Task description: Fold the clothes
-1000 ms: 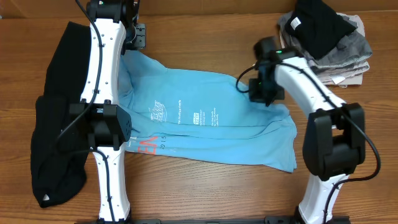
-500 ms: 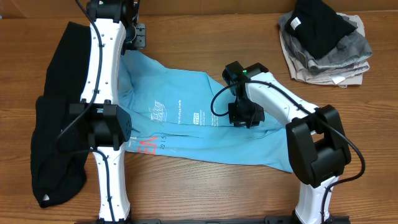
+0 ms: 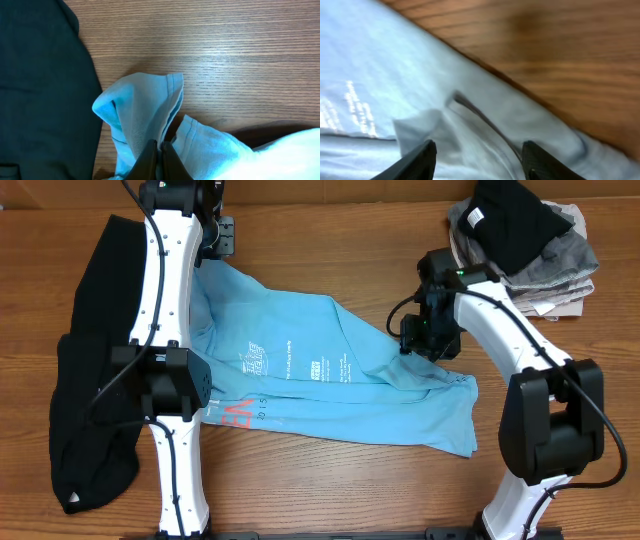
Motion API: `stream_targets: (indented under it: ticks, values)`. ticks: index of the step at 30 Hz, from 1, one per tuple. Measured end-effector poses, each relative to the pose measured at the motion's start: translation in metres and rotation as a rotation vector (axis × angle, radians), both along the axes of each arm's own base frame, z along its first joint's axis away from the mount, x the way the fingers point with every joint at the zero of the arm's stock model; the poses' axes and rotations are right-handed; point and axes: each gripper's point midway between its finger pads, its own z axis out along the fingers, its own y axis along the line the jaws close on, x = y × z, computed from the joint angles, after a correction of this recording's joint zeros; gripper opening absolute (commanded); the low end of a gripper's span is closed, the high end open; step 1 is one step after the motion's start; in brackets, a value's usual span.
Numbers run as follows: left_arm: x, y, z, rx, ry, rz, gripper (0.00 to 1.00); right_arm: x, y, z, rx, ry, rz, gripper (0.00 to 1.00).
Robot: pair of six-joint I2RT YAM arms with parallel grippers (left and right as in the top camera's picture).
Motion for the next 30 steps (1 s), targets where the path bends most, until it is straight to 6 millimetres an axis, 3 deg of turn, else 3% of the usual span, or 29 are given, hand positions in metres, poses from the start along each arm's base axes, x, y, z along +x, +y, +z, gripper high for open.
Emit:
stream_targets:
  ticks: [9, 13, 17, 20, 26, 30]
  values:
    - [0.000, 0.000, 0.000, 0.000, 0.000, 0.000, 0.04, -0.011, 0.015, -0.036, 0.075, -0.031, 0.101, 0.57]
    - [0.000, 0.000, 0.000, 0.000, -0.001, 0.000, 0.04, -0.008, 0.016, -0.043, 0.083, -0.061, 0.112, 0.50]
    - [0.000, 0.000, 0.000, 0.000, 0.000, 0.000, 0.04, -0.006, 0.017, -0.044, 0.090, -0.084, 0.119, 0.35]
    - [0.000, 0.000, 0.000, 0.000, 0.000, 0.000, 0.04, -0.004, 0.018, -0.044, 0.093, -0.093, 0.127, 0.04]
    - [0.000, 0.000, 0.000, 0.000, 0.000, 0.000, 0.04, -0.005, 0.012, -0.042, 0.095, -0.072, 0.100, 0.04]
    - [0.000, 0.000, 0.000, 0.000, 0.000, 0.000, 0.04, 0.011, 0.003, -0.025, 0.100, -0.098, 0.065, 0.04]
